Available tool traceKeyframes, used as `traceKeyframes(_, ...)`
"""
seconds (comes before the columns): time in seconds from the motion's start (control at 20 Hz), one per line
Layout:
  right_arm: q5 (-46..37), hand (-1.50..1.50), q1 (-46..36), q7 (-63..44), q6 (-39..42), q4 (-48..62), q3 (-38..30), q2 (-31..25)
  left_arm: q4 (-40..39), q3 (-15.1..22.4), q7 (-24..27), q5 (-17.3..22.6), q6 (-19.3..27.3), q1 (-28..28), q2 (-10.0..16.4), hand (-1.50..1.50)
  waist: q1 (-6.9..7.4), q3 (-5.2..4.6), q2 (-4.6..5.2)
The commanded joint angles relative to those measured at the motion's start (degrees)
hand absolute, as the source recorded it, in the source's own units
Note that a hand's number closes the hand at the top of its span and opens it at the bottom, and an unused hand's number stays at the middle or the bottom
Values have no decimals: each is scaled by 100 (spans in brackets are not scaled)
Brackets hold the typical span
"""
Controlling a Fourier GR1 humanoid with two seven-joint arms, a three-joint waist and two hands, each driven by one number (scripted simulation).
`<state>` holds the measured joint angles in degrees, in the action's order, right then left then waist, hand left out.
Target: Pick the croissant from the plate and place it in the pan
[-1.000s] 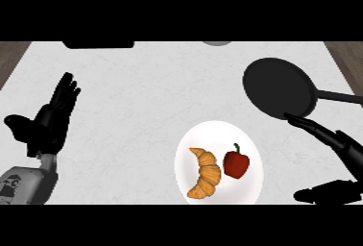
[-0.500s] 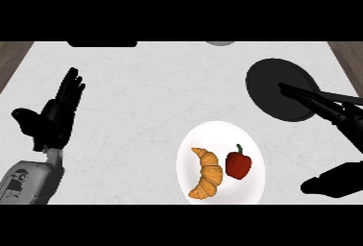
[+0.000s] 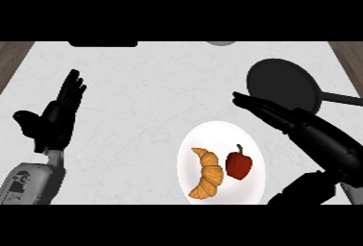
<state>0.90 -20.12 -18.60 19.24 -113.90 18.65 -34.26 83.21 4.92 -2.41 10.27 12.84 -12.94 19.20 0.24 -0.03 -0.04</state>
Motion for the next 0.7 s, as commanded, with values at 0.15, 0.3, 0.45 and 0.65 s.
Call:
traceKeyframes(0.15,-965,-150,99,-428,171,85,602,732,-594,-305,534,-115,-248,-53,-185,0,-25,0,7)
traceKeyframes(0.3,-1221,-150,337,-853,150,-44,769,1039,-215,-293,-30,-167,-215,-171,-176,0,-21,3,0)
traceKeyframes(0.45,-1193,-150,219,-1239,413,-134,467,1119,-353,-302,303,-310,-220,47,-362,0,-23,1,0)
traceKeyframes(0.65,-1702,-150,217,-903,443,464,324,1250,-175,-442,14,-376,-299,-80,-234,0,-12,3,3)
